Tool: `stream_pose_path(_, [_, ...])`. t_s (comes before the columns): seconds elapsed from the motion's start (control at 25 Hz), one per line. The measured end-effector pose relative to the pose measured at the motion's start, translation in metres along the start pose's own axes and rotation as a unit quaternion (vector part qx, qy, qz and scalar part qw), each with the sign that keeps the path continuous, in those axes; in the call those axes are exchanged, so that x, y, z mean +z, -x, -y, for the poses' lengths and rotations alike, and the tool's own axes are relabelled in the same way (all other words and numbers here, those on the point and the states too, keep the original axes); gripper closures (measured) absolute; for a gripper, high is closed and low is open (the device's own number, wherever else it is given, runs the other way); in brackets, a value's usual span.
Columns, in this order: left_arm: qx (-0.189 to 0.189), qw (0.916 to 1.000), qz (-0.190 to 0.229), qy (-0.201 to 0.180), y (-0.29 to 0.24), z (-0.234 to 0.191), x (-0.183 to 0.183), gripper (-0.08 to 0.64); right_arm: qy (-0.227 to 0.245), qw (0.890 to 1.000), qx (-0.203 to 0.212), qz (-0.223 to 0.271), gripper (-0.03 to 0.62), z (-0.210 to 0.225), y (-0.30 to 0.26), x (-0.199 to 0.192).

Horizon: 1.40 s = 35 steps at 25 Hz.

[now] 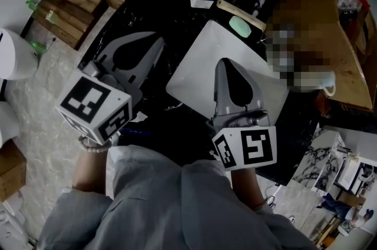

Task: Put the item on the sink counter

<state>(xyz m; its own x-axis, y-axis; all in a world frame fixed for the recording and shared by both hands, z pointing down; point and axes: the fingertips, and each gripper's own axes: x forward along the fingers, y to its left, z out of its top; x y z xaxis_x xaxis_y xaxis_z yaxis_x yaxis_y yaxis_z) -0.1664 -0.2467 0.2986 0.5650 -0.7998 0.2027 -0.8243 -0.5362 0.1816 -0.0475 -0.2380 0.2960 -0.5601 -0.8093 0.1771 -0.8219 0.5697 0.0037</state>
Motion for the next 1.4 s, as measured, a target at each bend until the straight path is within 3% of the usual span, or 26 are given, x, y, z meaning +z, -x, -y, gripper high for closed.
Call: stream_pose_path(1.4, [0.000,0.9999,0.013,0.006,-0.0005,0.0033,0.0018,0.554,0.004,1.000,0.002,-0.001,0.595,-0.0020,0.0031,-0.0023])
